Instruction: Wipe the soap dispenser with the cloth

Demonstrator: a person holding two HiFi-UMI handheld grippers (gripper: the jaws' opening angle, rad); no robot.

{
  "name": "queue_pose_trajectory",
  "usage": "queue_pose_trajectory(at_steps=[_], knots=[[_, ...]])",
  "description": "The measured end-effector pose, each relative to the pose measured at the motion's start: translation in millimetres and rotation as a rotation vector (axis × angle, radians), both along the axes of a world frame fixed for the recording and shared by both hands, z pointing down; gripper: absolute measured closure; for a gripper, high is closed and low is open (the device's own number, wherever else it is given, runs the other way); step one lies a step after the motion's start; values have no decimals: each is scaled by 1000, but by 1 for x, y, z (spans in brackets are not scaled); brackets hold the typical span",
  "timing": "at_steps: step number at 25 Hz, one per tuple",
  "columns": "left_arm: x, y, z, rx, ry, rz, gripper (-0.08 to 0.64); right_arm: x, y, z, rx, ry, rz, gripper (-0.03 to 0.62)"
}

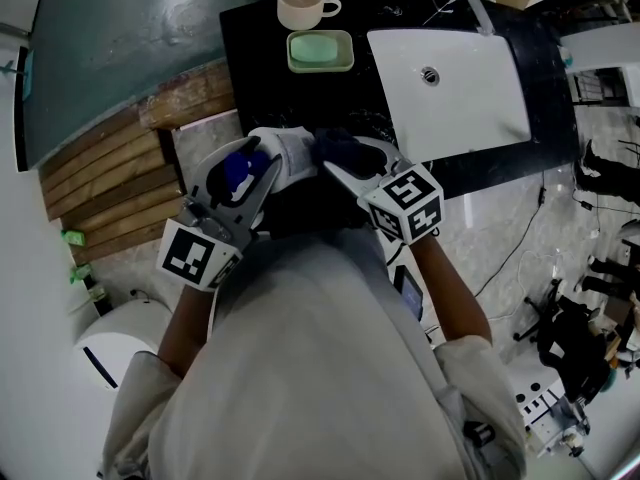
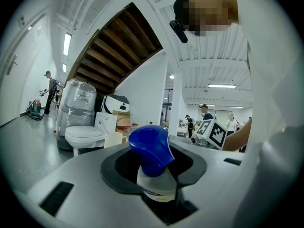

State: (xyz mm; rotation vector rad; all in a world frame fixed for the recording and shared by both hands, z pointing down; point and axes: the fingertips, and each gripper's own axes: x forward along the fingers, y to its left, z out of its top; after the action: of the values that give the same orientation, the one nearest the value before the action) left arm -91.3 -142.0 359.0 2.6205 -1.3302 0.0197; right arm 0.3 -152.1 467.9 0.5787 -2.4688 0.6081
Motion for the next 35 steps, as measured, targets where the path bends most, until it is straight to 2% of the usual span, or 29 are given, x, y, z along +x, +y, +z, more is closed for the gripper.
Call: queue_pose_trajectory(at_steps=[5, 25, 35], knots=[[-2, 0, -1, 2, 21, -10, 420, 4, 9, 1, -16, 19, -11, 417], [7, -6, -6, 27, 10, 0, 420, 3, 22, -5, -35, 36, -35, 417], [9, -4, -5, 21, -8, 1, 420, -1, 32, -13, -30, 47, -79, 417]])
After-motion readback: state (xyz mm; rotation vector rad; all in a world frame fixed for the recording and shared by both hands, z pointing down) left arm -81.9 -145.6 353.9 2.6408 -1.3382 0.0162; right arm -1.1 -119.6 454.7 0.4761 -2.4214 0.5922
